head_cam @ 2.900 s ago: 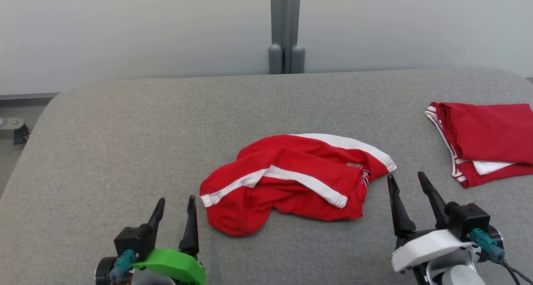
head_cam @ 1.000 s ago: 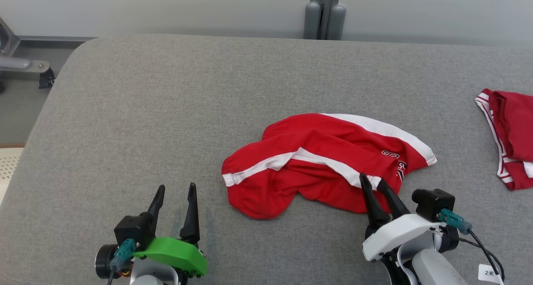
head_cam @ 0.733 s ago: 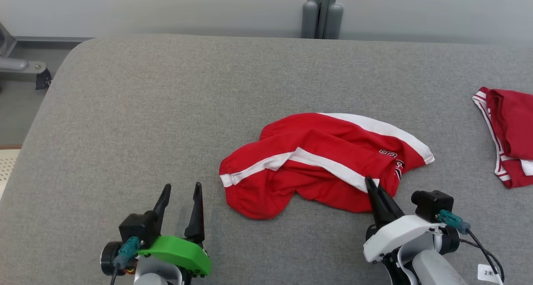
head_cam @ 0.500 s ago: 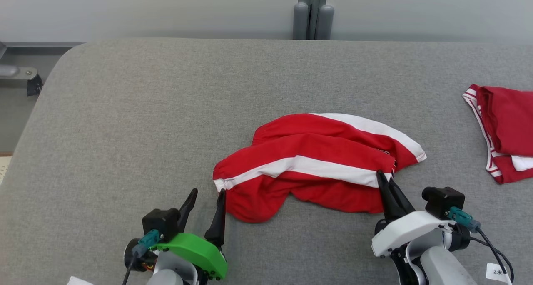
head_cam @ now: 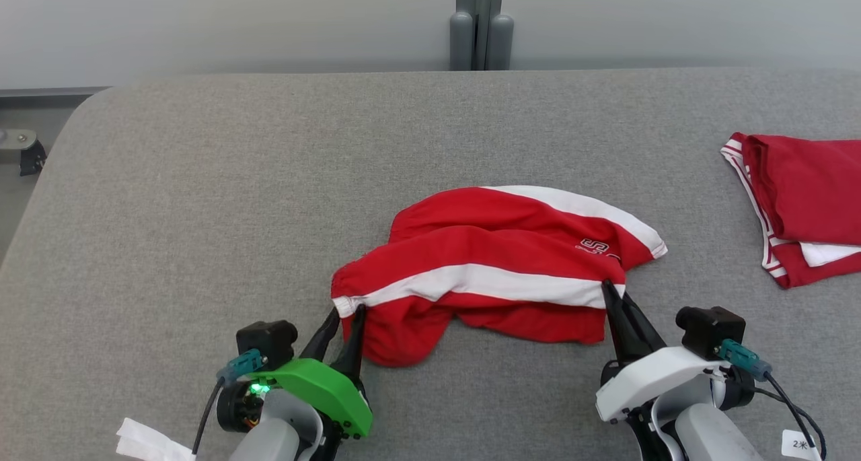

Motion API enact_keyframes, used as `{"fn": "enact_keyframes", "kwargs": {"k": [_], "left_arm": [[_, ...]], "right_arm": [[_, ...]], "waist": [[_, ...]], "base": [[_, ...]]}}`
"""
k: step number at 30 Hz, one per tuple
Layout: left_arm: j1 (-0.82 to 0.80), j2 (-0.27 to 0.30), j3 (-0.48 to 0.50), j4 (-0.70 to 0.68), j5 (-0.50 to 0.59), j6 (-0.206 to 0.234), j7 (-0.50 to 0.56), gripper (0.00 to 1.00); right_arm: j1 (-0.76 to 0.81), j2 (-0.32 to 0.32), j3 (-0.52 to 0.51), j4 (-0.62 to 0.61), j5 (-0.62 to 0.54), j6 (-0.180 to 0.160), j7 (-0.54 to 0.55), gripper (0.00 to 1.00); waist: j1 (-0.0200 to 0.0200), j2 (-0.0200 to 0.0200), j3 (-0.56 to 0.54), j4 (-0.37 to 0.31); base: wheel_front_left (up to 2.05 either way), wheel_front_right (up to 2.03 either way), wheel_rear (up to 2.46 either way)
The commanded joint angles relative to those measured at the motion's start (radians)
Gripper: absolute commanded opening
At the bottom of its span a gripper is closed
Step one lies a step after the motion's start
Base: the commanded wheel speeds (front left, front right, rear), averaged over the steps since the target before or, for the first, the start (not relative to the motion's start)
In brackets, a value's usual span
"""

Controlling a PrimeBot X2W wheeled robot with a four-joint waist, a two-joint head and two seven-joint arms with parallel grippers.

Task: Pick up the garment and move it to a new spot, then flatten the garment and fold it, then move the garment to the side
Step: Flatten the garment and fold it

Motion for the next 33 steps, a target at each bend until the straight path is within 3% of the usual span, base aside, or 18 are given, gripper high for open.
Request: {"fn": "enact_keyframes", "kwargs": {"k": [1, 5, 9, 10, 13, 14, 19, 24, 29, 33], "left_arm": [[-0.013, 0.004, -0.007, 0.003, -0.022, -0.007, -0.004, 0.49], [-0.029, 0.004, -0.038, 0.015, -0.09, -0.014, -0.005, 0.48], [-0.04, 0.004, -0.079, 0.029, -0.136, -0.016, 0.005, 0.38], [-0.045, 0.004, -0.087, 0.032, -0.146, -0.016, 0.002, 0.33], [-0.056, 0.004, -0.11, 0.038, -0.171, -0.016, -0.008, 0.04], [-0.059, 0.004, -0.119, 0.042, -0.178, -0.016, -0.01, 0.0], [-0.084, 0.01, -0.152, 0.063, -0.195, -0.016, -0.034, 0.0], [-0.097, 0.028, -0.126, 0.021, -0.195, -0.016, -0.058, 0.0], [-0.064, 0.052, -0.021, -0.162, -0.157, -0.016, -0.06, 0.0], [-0.034, 0.063, 0.046, -0.357, -0.123, -0.016, -0.06, 0.0]], "right_arm": [[0.009, -0.003, -0.001, -0.002, 0.003, 0.0, -0.003, 0.0], [0.014, -0.003, -0.001, 0.001, 0.0, 0.0, -0.003, 0.0], [0.021, -0.003, -0.001, 0.002, -0.003, 0.0, -0.003, 0.0], [0.023, -0.003, 0.0, 0.002, -0.003, 0.0, -0.003, 0.0], [0.024, -0.003, 0.0, 0.002, -0.006, 0.0, -0.003, 0.0], [0.025, -0.003, 0.0, 0.003, -0.007, 0.0, -0.003, 0.0], [0.025, -0.003, 0.0, -0.002, -0.003, 0.0, -0.003, 0.0], [0.017, -0.003, -0.023, -0.043, -0.03, 0.0, -0.003, 0.0], [0.007, -0.005, -0.076, -0.154, -0.08, 0.0, 0.013, 0.0], [0.024, -0.02, -0.11, -0.335, -0.073, 0.0, 0.057, 0.0]], "waist": [[0.0, 0.0, -0.003, -0.001], [0.0, 0.0, -0.012, -0.003], [0.0, 0.0, -0.019, -0.005], [0.0, 0.0, -0.021, -0.007], [0.0, 0.0, -0.024, -0.01], [0.0, 0.0, -0.026, -0.011], [0.0, 0.0, -0.034, -0.018], [0.0, 0.0, -0.048, -0.03], [0.0, 0.0, -0.08, -0.043], [0.0, 0.0, -0.108, -0.056]], "base": [[0.0, 0.0, 0.0], [0.0, 0.0, 0.0], [0.0, 0.0, 0.0], [0.0, 0.0, 0.0], [0.0, 0.0, 0.0], [0.0, 0.0, 0.0], [0.0, 0.0, 0.0], [0.0, 0.0, 0.0], [0.0, 0.0, 0.0], [0.0, 0.0, 0.0]]}}
